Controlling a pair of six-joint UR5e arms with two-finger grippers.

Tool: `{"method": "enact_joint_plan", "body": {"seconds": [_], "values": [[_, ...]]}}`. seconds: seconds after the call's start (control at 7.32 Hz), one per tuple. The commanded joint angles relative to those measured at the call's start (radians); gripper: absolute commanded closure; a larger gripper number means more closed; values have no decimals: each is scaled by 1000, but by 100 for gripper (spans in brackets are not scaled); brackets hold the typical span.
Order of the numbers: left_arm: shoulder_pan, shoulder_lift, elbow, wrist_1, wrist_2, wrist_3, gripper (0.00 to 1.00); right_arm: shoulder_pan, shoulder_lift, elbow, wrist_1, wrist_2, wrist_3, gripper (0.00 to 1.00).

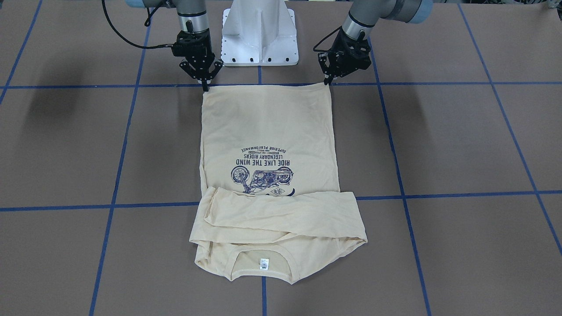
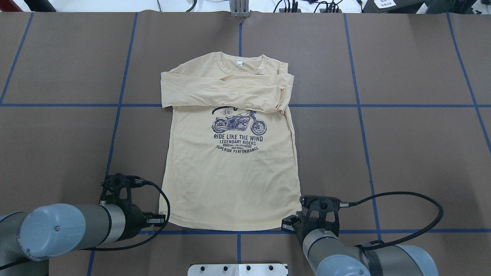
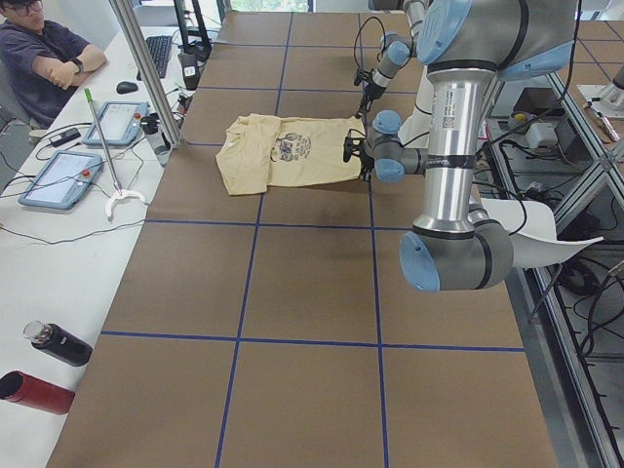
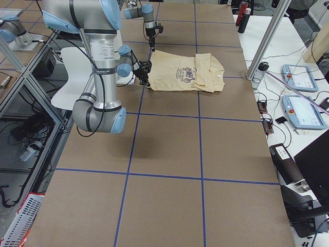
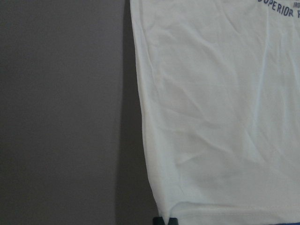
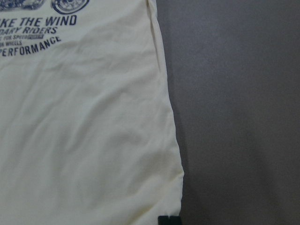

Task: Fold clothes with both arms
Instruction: 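Lift the hem with both grippers and fold it toward the collar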

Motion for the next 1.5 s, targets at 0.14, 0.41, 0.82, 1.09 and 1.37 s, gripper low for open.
{"method": "enact_joint_plan", "body": {"seconds": [0.14, 0.41, 0.82, 1.09, 1.37], "values": [[-5, -20, -287, 293, -85, 17, 100, 160, -1, 247, -131, 234, -57, 100], [-31, -93, -361, 411, -151, 16, 100, 173, -6, 447, -306, 363, -64, 100], [20, -100, -429, 439, -151, 3, 100, 6, 0, 599, -461, 338, -59, 100], [-3, -103, -391, 441, -148, 5, 100, 57, 14, 526, -464, 293, -60, 100], [-89, -162, -279, 439, -139, 14, 100, 184, 143, 353, -460, 295, -68, 100]]}}
